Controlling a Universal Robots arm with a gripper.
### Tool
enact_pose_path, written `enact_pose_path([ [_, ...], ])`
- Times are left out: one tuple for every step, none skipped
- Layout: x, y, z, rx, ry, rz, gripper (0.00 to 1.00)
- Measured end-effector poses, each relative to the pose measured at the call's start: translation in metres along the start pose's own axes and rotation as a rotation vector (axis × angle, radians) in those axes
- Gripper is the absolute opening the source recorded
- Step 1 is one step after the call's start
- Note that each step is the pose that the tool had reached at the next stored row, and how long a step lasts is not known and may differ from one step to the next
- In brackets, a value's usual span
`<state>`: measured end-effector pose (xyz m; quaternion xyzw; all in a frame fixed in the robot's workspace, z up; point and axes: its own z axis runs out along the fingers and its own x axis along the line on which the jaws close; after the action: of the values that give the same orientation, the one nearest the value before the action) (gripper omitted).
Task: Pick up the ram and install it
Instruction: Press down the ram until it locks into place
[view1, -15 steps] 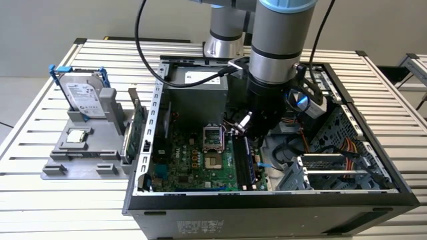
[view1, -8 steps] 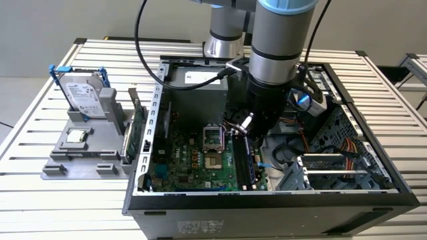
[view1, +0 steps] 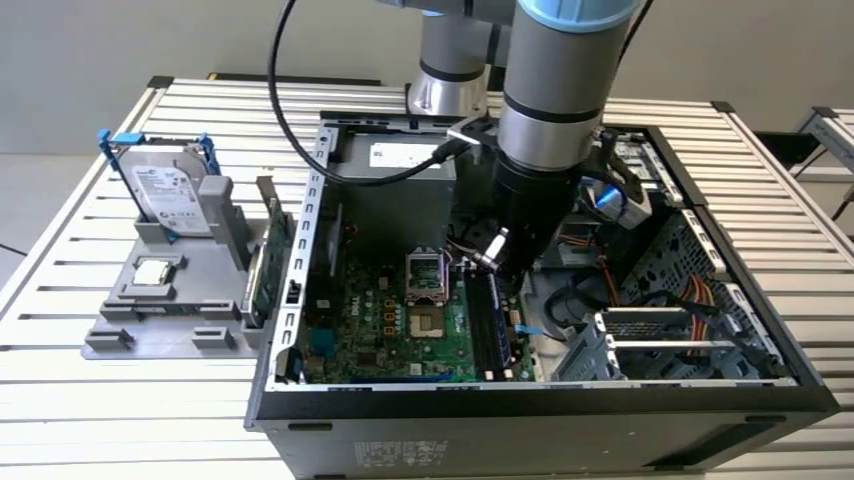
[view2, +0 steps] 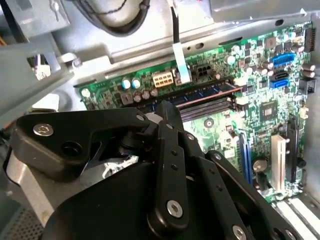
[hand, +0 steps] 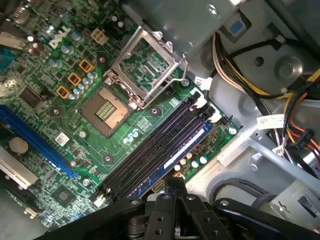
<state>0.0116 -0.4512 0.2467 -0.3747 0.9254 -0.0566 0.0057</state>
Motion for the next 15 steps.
enact_pose_path([
  [0.0000, 0.0000, -0.0001, -0.0065, 0.0065, -0.006, 0.00],
  [0.0001, 0.0000, -0.0001, -0.0134, 0.0133, -0.013, 0.00],
  [0.0001, 0.0000, -0.0001, -0.0203, 0.0200, -0.021, 0.00],
  [0.0001, 0.0001, -0.0001, -0.0273, 0.0266, -0.027, 0.00],
  [0.0001, 0.0001, -0.0001, -0.0342, 0.0330, -0.034, 0.00],
  [0.0001, 0.0001, -0.0001, -0.0402, 0.0389, -0.041, 0.00],
  [0.0001, 0.0001, -0.0001, -0.0444, 0.0430, -0.049, 0.00],
  [0.0001, 0.0002, -0.0001, -0.0464, 0.0433, -0.059, 0.00],
  [0.0001, 0.0002, -0.0001, -0.0481, 0.0411, -0.069, 0.00],
  [0.0001, 0.0002, 0.0000, -0.0515, 0.0366, -0.080, 0.00],
  [0.0001, 0.0001, 0.0000, -0.0572, 0.0295, -0.091, 0.00],
  [0.0001, 0.0001, 0.0001, -0.0641, 0.0210, -0.101, 0.00],
  [0.0001, 0.0001, 0.0001, -0.0710, 0.0126, -0.111, 0.00],
  [0.0001, 0.0001, 0.0001, -0.0785, 0.0036, -0.121, 0.00],
  [0.0001, 0.0001, 0.0001, -0.0865, -0.0058, -0.130, 0.00],
])
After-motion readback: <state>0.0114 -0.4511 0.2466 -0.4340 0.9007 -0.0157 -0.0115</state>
